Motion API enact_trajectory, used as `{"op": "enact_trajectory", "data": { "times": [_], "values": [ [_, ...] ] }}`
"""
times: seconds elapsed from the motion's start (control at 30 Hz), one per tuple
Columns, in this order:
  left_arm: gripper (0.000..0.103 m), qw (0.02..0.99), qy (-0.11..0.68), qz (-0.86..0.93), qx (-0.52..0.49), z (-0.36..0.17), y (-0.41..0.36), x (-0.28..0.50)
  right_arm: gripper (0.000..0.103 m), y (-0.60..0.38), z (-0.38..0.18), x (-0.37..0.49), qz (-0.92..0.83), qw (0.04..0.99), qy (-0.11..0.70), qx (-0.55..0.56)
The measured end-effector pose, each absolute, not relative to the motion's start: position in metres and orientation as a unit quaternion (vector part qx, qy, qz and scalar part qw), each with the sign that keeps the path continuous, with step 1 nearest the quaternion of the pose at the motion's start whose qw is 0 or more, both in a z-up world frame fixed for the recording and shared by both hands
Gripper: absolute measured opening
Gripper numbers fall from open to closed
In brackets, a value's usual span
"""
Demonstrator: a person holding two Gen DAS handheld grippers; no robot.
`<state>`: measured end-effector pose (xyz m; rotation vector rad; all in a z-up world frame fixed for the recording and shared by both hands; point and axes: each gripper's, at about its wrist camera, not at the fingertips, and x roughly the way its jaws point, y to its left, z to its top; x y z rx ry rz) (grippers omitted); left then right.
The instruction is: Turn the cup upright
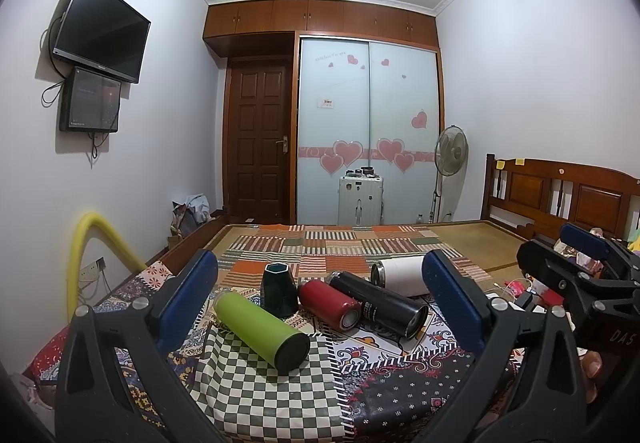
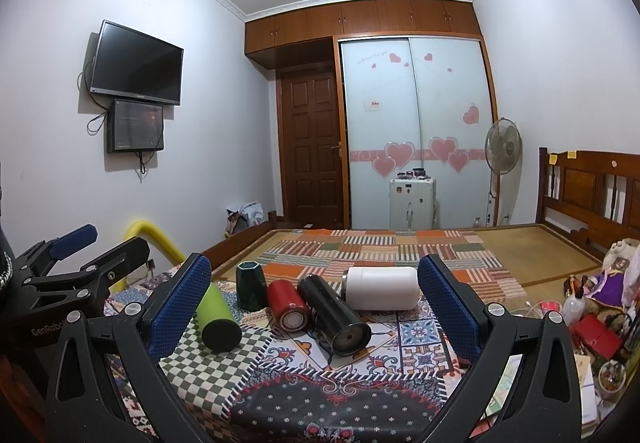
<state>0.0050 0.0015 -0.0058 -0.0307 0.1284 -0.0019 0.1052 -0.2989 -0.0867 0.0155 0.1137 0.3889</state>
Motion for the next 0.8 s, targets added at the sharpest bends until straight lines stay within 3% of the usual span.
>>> {"op": "enact_trajectory", "data": {
  "times": [0.8],
  "values": [
    [0.103, 0.997, 0.08, 0.02, -0.01, -0.017, 0.02, 0.018, 0.103, -0.283, -0.095, 0.128, 0.203, 0.976, 0.083, -0.012]
  ]
}}
